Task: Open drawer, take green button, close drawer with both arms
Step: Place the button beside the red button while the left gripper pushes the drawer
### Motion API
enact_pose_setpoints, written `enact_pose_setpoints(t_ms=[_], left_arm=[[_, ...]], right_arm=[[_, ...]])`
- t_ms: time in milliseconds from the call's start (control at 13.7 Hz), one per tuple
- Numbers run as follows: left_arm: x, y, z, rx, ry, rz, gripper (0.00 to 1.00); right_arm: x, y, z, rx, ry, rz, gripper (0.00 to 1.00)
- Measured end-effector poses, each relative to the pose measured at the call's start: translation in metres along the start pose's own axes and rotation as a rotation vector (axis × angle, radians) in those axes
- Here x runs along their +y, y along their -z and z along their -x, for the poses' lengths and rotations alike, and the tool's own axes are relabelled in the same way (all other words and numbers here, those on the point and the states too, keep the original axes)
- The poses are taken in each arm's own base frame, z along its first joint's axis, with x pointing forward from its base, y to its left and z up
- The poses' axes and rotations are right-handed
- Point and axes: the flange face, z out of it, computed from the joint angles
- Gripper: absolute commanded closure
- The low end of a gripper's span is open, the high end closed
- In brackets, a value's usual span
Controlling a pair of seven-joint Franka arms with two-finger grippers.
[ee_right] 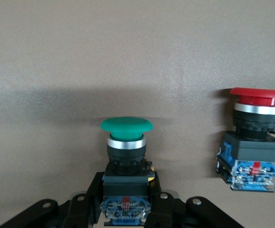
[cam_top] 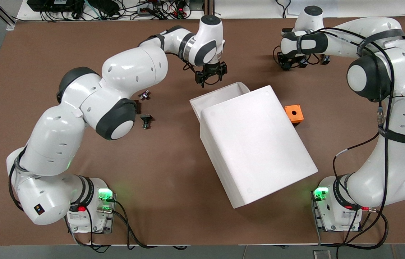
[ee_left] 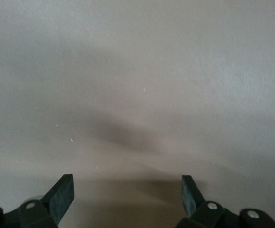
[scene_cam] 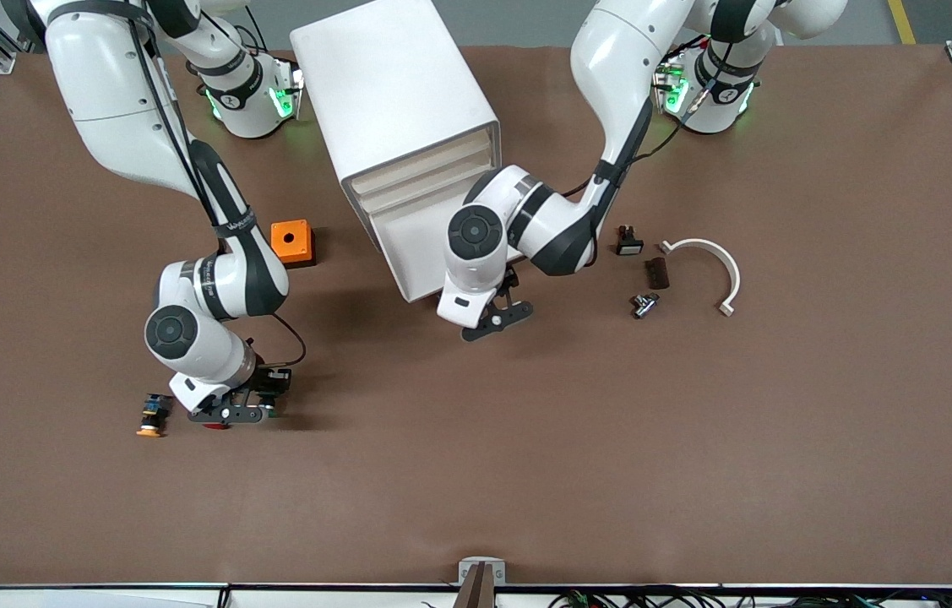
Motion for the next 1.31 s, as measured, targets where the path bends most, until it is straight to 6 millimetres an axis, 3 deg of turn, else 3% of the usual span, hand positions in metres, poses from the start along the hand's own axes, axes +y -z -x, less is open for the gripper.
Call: enact_pose_setpoints(t_ms=[146,219,365,657,1022,1168,1314], left_arm=[[0.004,-0.002,0.012,-0.001,-0.009,-0.004,0.01],[0.006,-0.003,0.018,-0.002,-0.012,-0.005,0.01],[0.010,-0.005,0.030,-0.011,-0.020,-0.004,0.01],[0.018,-0.011,0.059,-0.047,-0.023,-0.001,0.01],[0.025,-0.017,0.090,-0.099,-0.012,0.001,0.01],[0.026,-0.020,0.096,-0.148,0.010,0.010,0.01],[0.024,-0.025,0.099,-0.191,0.035,0.013,0.01]], right_arm=[[-0.001,0.000,-0.002,0.005,0.001,-0.001,0.97],[-0.001,0.000,-0.003,0.008,0.001,-0.001,0.83],[-0.002,0.001,-0.007,0.014,0.001,-0.002,0.00],[-0.004,0.004,-0.014,0.030,0.004,-0.005,0.00],[0.003,0.025,-0.029,0.025,0.014,0.001,0.00],[0.013,0.042,-0.036,-0.012,0.041,0.010,0.00],[0.033,0.072,-0.043,-0.033,0.060,0.009,0.00]])
